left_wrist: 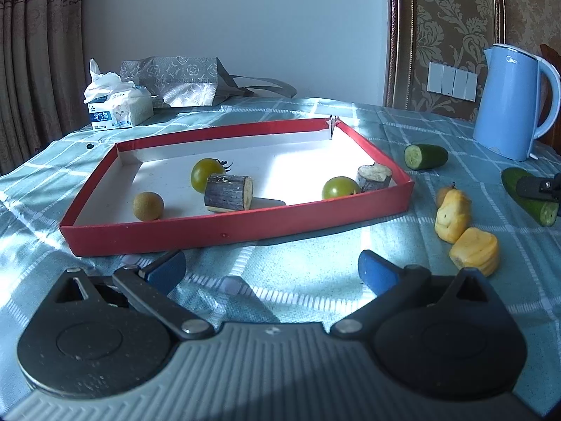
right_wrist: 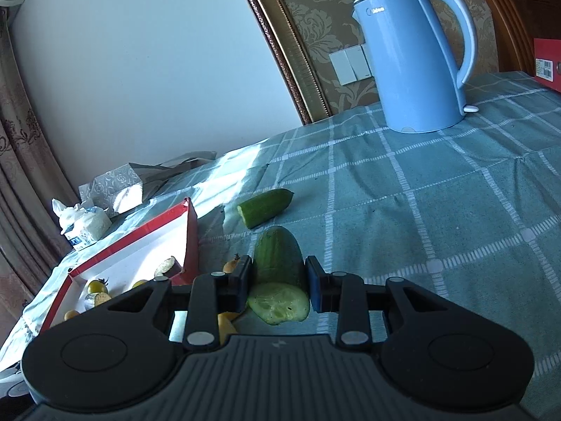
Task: Organize fruits
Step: 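Carry the cucumber chunk into the red tray and open the right gripper, then move both grippers toward the yellow chunks beside the tray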
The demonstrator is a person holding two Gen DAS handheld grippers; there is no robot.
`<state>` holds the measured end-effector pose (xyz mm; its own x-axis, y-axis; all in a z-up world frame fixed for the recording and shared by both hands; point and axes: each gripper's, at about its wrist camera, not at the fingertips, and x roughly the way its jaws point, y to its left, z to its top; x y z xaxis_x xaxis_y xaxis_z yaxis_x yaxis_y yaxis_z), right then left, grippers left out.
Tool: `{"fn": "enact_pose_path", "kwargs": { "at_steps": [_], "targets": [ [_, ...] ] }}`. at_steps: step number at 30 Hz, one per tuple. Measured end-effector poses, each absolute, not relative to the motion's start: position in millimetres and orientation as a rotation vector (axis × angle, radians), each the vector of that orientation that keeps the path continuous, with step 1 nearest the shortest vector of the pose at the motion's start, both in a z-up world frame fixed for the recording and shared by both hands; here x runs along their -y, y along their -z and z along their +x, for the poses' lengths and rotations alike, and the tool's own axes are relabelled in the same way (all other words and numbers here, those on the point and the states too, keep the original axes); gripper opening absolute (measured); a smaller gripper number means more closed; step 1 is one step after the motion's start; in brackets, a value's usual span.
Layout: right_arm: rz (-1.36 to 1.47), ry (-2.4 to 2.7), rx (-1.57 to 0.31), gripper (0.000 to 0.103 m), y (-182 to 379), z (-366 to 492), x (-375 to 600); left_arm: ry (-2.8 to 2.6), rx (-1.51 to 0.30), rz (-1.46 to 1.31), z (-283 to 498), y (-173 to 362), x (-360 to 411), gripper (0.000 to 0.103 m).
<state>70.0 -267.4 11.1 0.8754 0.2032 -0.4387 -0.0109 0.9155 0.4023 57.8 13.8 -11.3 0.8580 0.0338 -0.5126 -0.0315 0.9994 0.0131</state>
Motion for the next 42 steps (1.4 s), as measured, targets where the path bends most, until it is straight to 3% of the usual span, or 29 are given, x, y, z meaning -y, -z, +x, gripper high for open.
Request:
{"fn": "enact_pose_path", "kwargs": {
  "at_steps": [22, 32, 42],
  "targets": [
    [0.123, -0.344, -0.587, 0.032, -31.7, 180.5, 111.1, -0.225, -0.545, -0.068, 61.9, 9.9, -35.2, 0.103],
    [0.297, -0.341, -0.462, 0.032, -40.7, 157.9, 159.7, -0.215, -0.557, -0.088, 62.5, 10.8, -38.2, 0.103],
    [0.182, -0.235, -0.391, 0.033, -33.8, 88.0, 205.3, -0.194, -0.562, -0.074, 62.2, 11.4, -34.9, 0.103]
  ]
}}
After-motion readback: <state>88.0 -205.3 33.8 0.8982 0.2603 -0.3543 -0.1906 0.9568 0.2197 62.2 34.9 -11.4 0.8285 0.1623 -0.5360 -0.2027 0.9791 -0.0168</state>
